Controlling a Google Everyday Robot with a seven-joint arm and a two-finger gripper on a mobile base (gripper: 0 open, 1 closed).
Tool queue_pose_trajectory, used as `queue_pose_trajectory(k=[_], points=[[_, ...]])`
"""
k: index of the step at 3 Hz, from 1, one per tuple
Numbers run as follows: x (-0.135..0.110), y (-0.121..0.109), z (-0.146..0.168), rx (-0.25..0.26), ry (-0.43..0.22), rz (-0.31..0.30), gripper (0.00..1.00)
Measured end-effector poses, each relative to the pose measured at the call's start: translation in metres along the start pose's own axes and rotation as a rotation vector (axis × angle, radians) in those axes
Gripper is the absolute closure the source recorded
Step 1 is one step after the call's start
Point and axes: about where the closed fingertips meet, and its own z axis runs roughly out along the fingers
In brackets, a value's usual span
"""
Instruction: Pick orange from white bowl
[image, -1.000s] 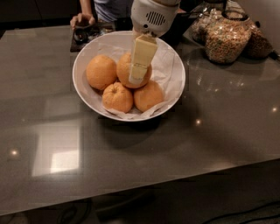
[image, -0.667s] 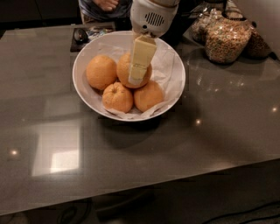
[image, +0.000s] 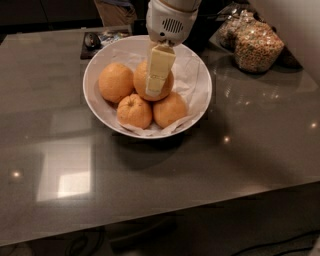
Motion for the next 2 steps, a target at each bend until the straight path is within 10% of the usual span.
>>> queue_pose_trajectory(k=[2], points=[[0.0048,-0.0019,0.0144,-0.037,0.007,0.005,0.25]])
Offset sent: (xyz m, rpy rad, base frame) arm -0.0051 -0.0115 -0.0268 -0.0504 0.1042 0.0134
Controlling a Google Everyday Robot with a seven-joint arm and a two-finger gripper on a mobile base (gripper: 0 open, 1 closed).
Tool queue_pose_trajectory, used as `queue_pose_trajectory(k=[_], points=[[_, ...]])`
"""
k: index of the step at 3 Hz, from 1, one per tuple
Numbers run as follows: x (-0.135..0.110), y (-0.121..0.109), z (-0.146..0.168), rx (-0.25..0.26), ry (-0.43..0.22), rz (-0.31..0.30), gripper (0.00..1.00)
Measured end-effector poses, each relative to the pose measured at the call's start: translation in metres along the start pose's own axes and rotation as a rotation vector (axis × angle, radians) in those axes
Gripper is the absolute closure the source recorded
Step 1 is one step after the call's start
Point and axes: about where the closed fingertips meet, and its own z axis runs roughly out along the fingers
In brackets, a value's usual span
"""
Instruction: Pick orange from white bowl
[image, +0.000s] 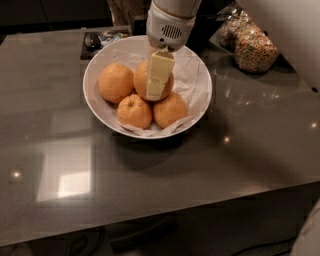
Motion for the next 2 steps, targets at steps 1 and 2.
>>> queue_pose_trajectory(k=[1,2], points=[[0.0002,-0.0009,0.0075,-0.025,0.003,-0.011,0.44],[0.0001,-0.0017,0.0098,-0.043,0.01,-0.015,0.67]])
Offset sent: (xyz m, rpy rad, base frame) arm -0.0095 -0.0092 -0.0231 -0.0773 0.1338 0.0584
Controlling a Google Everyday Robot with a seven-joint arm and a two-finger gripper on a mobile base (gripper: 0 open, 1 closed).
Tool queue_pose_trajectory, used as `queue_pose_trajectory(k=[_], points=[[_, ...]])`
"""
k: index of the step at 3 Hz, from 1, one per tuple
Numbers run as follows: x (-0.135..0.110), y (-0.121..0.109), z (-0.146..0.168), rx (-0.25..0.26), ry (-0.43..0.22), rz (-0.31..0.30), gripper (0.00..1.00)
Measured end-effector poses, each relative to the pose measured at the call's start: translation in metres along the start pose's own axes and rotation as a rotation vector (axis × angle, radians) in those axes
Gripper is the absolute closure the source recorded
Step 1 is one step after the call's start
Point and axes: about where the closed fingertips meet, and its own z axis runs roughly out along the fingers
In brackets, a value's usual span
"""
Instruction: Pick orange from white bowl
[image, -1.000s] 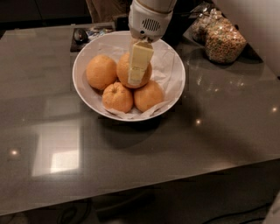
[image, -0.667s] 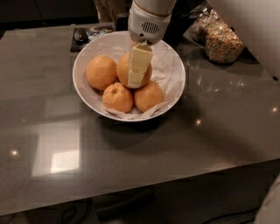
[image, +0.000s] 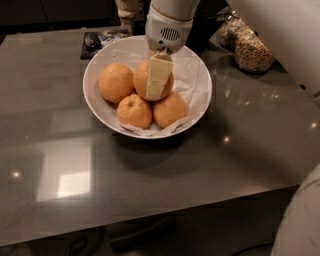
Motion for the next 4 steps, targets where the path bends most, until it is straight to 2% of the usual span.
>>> queue_pose_trajectory(k=[1,2,3,4], points=[[0.0,0.0,0.0,0.0,0.0,0.0,0.9],[-0.009,0.007,-0.022,0.048,-0.023,-0.005,1.0],[-0.021,0.03,-0.061,0.105,-0.052,-0.026,1.0],[-0.028,0.066,-0.091,0.145,-0.093,-0.052,1.0]])
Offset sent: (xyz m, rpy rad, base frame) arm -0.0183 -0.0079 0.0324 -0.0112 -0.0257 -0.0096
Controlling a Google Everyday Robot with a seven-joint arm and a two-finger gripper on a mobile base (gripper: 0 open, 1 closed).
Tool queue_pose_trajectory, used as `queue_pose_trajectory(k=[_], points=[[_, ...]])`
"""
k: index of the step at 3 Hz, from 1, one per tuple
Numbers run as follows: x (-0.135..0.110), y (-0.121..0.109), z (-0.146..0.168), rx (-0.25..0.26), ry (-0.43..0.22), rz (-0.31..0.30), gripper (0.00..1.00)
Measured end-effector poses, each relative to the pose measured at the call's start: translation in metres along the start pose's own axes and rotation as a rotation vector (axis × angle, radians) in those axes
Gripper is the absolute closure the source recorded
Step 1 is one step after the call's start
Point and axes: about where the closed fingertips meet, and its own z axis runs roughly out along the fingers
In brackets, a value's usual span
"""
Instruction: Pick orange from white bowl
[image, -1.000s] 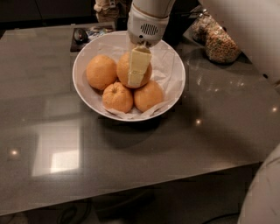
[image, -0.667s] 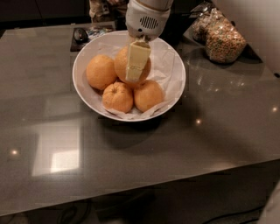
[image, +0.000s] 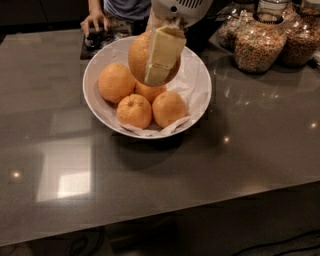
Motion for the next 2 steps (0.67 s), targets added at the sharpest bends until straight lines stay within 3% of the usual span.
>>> queue_pose_trajectory(k=[1,2], points=[[-0.0072,0.0376,-0.0298,0.035,-0.039,-0.011,1.0],[-0.0115,0.0393,-0.0372,0.057,-0.05,-0.015,1.0]])
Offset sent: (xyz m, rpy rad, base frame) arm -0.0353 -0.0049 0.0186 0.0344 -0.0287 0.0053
